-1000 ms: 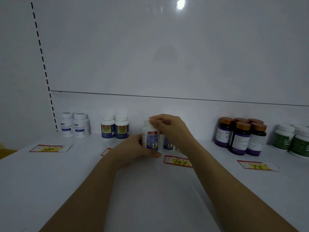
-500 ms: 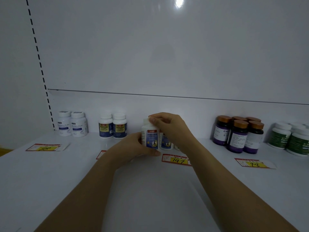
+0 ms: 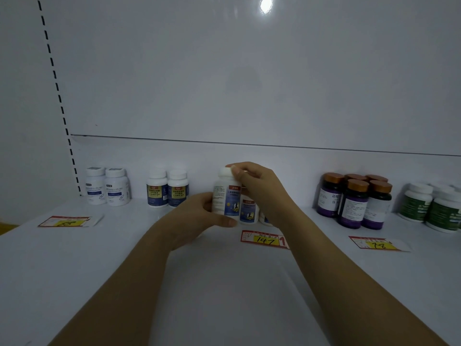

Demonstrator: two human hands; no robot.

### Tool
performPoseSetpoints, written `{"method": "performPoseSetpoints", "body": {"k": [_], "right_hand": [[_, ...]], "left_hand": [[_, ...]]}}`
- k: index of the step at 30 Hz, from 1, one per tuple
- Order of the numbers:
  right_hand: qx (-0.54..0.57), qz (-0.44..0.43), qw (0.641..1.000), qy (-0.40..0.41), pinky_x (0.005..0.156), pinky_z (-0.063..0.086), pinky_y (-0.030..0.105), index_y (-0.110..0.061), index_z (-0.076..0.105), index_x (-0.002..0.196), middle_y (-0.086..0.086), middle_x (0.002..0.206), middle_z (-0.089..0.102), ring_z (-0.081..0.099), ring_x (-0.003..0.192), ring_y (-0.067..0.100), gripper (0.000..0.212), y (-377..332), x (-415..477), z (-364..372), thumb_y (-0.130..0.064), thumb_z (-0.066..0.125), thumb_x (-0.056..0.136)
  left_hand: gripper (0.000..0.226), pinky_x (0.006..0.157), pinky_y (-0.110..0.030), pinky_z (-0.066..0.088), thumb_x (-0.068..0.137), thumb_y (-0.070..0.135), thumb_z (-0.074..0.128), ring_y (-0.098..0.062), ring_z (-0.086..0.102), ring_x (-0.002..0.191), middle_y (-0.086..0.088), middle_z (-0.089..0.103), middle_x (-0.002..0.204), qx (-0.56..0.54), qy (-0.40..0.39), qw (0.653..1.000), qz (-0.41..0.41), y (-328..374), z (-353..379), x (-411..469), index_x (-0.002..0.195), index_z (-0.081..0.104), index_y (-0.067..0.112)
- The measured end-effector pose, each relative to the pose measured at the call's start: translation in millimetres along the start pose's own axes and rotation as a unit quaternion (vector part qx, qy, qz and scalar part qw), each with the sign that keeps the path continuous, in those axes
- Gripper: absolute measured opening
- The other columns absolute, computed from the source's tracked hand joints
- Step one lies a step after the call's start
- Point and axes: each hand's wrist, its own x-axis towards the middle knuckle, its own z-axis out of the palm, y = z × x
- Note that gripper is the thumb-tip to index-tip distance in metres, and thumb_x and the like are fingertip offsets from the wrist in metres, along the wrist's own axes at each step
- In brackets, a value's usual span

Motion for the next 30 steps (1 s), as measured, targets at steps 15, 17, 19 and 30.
{"method": "performPoseSetpoints", "body": {"k": [15, 17, 19, 30], "right_hand": [[-0.004, 0.007, 1.0, 0.001, 0.082, 0.058, 0.042, -0.02, 0.066, 0.101, 0.002, 0.097, 0.072, 0.07, 0.086, 0.02, 0.025, -3, -1, 0, -0.041, 0.06, 0.089], [-0.009, 0.013, 1.0, -0.007, 0.079, 0.059, 0.04, -0.022, 0.062, 0.097, 0.002, 0.096, 0.071, 0.07, 0.083, 0.02, 0.025, -4, 0, 1, -0.045, 0.06, 0.087], [-0.032, 0.011, 0.999, -0.015, 0.075, 0.06, 0.037, -0.026, 0.058, 0.092, 0.003, 0.093, 0.07, 0.07, 0.081, 0.02, 0.022, -4, 1, 4, -0.046, 0.063, 0.085], [0.092, 0.017, 0.994, -0.054, 0.075, 0.056, 0.025, -0.024, 0.06, 0.108, -0.001, 0.102, 0.065, 0.066, 0.095, 0.015, 0.018, 0, -1, -4, -0.034, 0.052, 0.094]], "left_hand": [[0.043, 0.086, -0.025, 0.051, 0.07, 0.003, 0.078, -0.005, 0.068, 0.091, 0.009, 0.072, 0.098, 0.018, 0.001, 1.0, 0.002, 2, 2, 0, 0.102, 0.062, 0.026], [0.05, 0.089, -0.03, 0.052, 0.066, 0.006, 0.081, -0.008, 0.067, 0.094, 0.007, 0.071, 0.102, 0.038, 0.02, 0.999, 0.006, 1, 4, 1, 0.107, 0.06, 0.024], [0.063, 0.091, -0.034, 0.053, 0.061, 0.011, 0.086, -0.014, 0.065, 0.099, 0.004, 0.068, 0.108, 0.069, 0.044, 0.997, 0.004, -2, 5, 3, 0.115, 0.055, 0.02], [0.046, 0.071, -0.017, 0.049, 0.067, 0.017, 0.083, -0.011, 0.064, 0.094, 0.007, 0.069, 0.1, 0.063, 0.054, 0.996, 0.044, 0, 5, 1, 0.105, 0.06, 0.029]]}}
